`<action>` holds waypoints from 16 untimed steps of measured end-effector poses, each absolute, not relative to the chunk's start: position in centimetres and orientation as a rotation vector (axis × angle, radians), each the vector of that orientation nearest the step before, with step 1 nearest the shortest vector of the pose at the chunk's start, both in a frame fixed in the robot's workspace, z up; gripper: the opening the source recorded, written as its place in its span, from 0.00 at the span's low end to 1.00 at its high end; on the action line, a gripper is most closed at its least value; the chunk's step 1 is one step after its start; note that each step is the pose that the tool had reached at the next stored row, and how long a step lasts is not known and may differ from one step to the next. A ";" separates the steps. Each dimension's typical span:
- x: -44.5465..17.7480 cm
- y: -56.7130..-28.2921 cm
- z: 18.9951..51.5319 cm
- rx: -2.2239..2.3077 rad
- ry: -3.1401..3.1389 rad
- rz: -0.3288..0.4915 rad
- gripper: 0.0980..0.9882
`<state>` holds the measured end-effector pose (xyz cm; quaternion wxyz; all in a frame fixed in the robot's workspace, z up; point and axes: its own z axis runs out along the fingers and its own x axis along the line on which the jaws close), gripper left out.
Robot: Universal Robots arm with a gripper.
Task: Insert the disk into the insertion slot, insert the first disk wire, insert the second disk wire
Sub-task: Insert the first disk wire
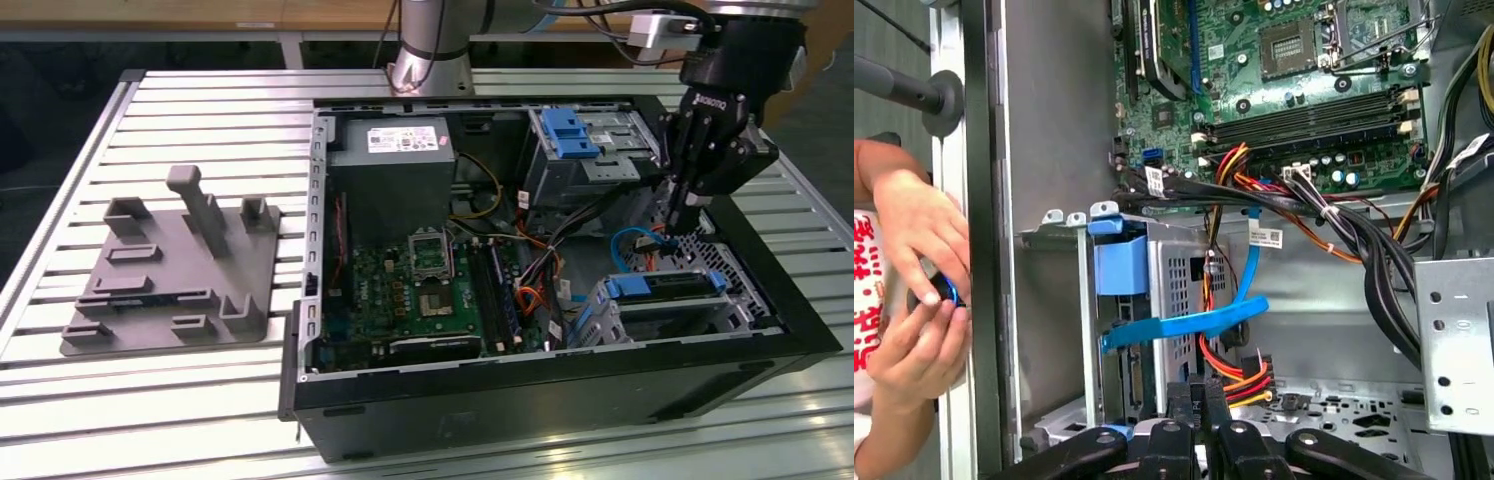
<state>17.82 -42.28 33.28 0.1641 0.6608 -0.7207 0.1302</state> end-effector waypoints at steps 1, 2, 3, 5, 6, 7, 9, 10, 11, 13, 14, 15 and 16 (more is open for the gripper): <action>17.8 -42.4 33.3 1.889 -2.060 0.362 0.07; 17.8 -42.5 33.3 1.896 -2.066 0.350 0.07; 17.8 -42.6 33.3 1.902 -2.072 0.341 0.07; 17.8 -42.8 33.4 1.912 -2.082 0.323 0.07; 17.8 -43.0 33.4 1.917 -2.086 0.316 0.07; 17.8 -43.1 33.6 1.919 -2.088 0.311 0.07; 17.9 -43.2 33.8 1.920 -2.089 0.310 0.07; 18.0 -43.3 33.8 1.920 -2.089 0.308 0.07; 18.1 -43.3 33.9 1.921 -2.090 0.307 0.07; 18.2 -44.0 33.9 1.942 -2.110 0.270 0.07; 18.2 -44.5 33.9 1.949 -2.116 0.257 0.07; 18.2 -44.7 33.9 1.950 -2.118 0.254 0.07; 18.2 -44.9 33.9 1.952 -2.119 0.251 0.07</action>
